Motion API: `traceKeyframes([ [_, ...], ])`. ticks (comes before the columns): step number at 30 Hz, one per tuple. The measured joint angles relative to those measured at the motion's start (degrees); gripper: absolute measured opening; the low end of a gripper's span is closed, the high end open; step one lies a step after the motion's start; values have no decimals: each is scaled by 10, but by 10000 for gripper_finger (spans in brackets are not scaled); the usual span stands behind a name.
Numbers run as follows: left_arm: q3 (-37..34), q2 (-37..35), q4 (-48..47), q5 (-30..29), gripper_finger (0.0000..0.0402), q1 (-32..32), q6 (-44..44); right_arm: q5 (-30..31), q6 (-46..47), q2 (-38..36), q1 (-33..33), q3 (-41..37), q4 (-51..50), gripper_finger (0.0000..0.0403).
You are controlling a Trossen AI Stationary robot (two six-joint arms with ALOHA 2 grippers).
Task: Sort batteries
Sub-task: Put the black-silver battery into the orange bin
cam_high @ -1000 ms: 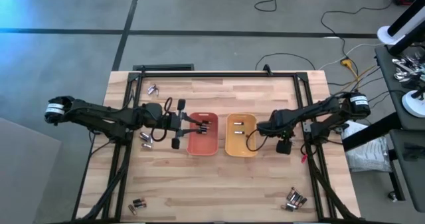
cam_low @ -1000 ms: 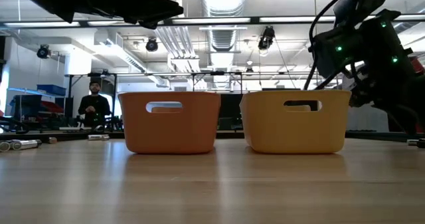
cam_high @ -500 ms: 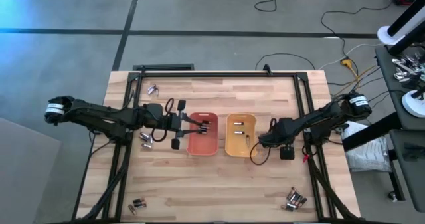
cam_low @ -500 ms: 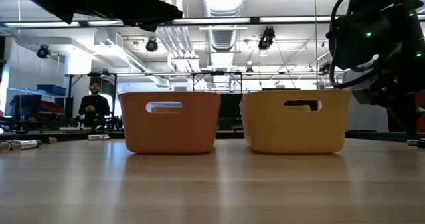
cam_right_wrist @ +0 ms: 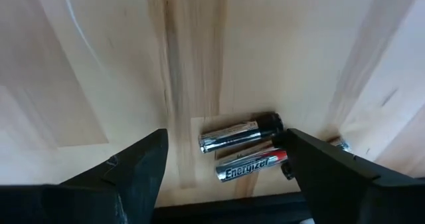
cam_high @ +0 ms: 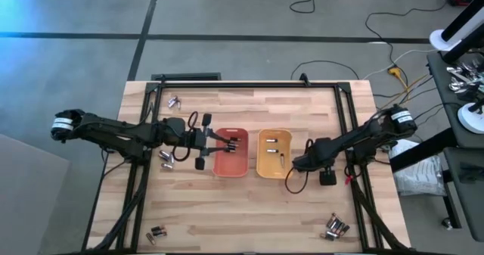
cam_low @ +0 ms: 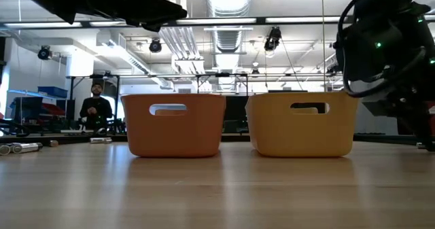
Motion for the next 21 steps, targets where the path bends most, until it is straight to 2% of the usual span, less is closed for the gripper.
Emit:
traceKeyframes([
  [11, 1, 0, 1, 0, 95, 0, 0, 9, -70, 64, -1, 31, -11, 302],
  [21, 1, 0, -1, 0, 95, 0, 0, 15, -131, 77, 0, 48, -10, 279],
])
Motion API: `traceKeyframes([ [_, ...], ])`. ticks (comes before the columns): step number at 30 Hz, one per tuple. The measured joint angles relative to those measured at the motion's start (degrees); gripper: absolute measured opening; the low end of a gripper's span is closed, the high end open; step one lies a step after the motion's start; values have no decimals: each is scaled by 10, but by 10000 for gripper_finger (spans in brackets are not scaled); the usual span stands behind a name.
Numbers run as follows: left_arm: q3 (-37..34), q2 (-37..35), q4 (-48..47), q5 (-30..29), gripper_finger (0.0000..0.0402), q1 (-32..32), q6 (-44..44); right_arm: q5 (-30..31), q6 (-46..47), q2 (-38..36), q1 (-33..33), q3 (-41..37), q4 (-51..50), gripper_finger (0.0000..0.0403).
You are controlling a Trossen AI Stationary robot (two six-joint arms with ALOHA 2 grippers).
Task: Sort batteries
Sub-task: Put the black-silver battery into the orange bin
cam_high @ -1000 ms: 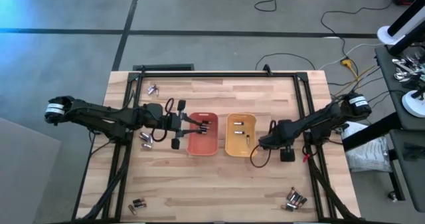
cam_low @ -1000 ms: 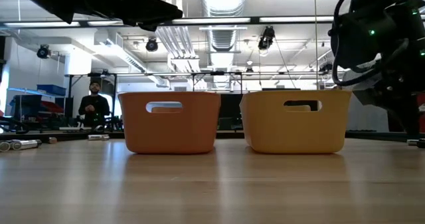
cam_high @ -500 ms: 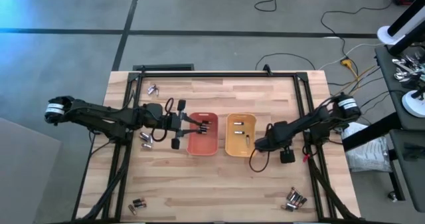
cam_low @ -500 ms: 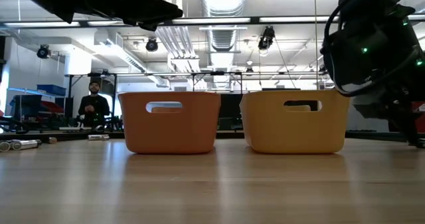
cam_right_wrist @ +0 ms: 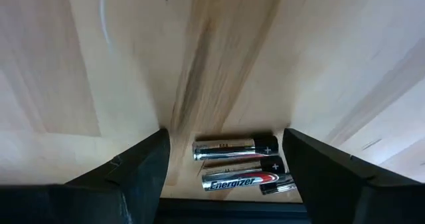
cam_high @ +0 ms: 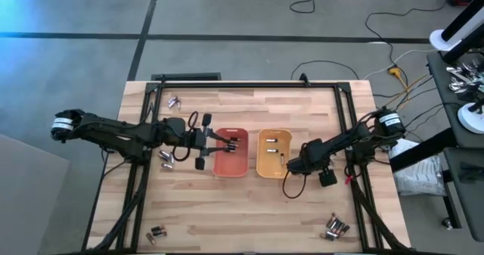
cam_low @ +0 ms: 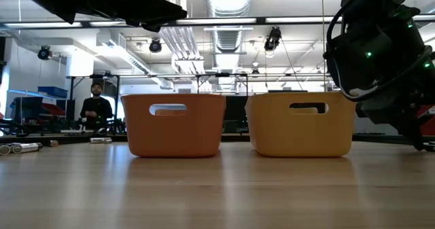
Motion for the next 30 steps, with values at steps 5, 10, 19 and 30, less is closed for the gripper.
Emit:
traceKeyframes([
  [5, 0, 0, 0, 0, 95, 0, 0, -1, 0, 0, 0, -1, -4, 269],
  [10, 0, 0, 0, 0, 95, 0, 0, 10, 20, 0, 0, 0, -24, 266],
  [19, 0, 0, 1, 0, 95, 0, 0, 13, 8, 4, 0, -1, -23, 286],
  [30, 0, 0, 1, 0, 95, 0, 0, 6, -6, 15, 0, -1, -13, 257],
])
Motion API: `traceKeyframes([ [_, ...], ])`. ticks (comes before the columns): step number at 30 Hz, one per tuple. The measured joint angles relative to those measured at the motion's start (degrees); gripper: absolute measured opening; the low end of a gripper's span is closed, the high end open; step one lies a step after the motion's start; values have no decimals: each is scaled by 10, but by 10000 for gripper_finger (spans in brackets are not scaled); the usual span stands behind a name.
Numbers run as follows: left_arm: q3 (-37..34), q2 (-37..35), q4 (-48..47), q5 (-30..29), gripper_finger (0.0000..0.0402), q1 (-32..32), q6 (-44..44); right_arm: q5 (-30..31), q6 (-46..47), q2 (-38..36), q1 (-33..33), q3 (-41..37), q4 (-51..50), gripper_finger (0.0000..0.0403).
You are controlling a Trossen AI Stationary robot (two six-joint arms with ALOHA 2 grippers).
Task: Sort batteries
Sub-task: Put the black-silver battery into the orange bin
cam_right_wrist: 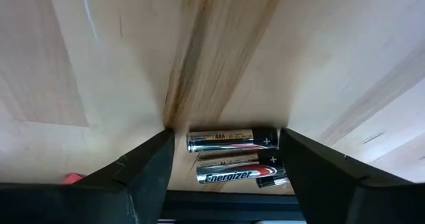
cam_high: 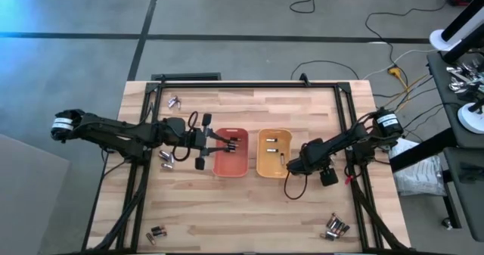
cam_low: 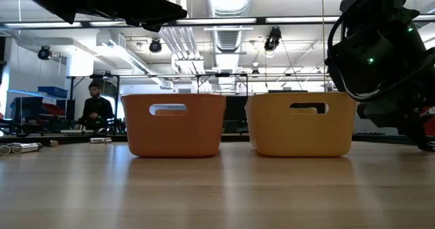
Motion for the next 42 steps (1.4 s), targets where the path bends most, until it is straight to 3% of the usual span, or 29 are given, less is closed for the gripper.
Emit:
traceKeyframes([
  [13, 0, 0, 0, 0, 95, 0, 0, 0, 2, 0, 0, 0, 4, 208],
  [24, 0, 0, 0, 0, 95, 0, 0, 11, 67, 1, 0, 14, -14, 205],
  [34, 0, 0, 0, 0, 95, 0, -2, 11, 121, -35, 0, 79, -99, 199],
  [42, 0, 0, 0, 0, 95, 0, -2, 25, 179, -92, 0, 150, -103, 198],
])
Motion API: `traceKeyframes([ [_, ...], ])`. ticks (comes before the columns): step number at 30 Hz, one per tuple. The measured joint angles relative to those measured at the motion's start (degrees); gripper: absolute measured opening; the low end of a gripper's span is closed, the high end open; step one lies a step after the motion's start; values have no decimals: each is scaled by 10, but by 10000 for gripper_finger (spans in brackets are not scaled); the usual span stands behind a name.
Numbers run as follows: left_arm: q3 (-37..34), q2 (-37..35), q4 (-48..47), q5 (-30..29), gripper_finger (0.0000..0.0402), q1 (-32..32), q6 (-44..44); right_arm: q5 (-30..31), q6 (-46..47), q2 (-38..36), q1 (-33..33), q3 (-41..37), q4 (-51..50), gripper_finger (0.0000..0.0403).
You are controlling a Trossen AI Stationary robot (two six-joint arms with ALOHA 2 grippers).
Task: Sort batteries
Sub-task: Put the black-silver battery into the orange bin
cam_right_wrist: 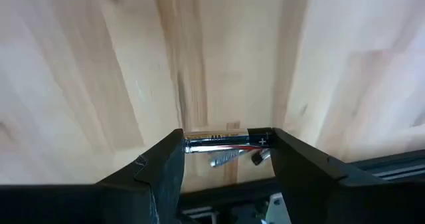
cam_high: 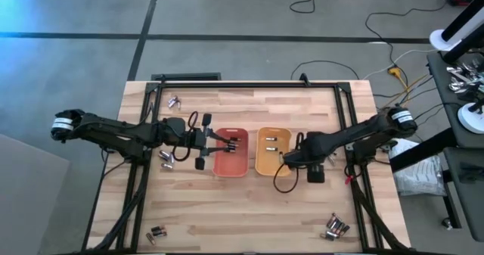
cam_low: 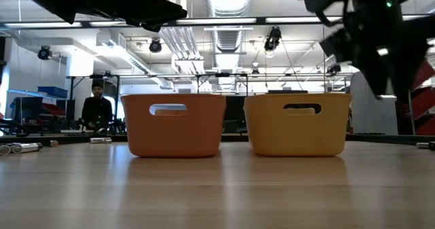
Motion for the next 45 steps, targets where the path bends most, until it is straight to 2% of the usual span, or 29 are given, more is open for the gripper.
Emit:
traceKeyframes([
  [7, 0, 0, 0, 0, 95, 0, 0, 44, -6, 0, 0, 73, 9, 202],
  [10, 0, 0, 0, 0, 95, 0, -1, 65, -11, 5, -1, 87, 44, 203],
  [17, 0, 0, 1, 0, 95, 0, -2, 65, -39, 19, -12, 86, 144, 204],
  [38, 0, 0, 5, 0, 95, 0, -2, 55, -69, 105, -80, 81, 193, 197],
  [45, 0, 0, 4, 0, 95, 0, 2, 55, -94, 122, -91, 76, 255, 203],
])
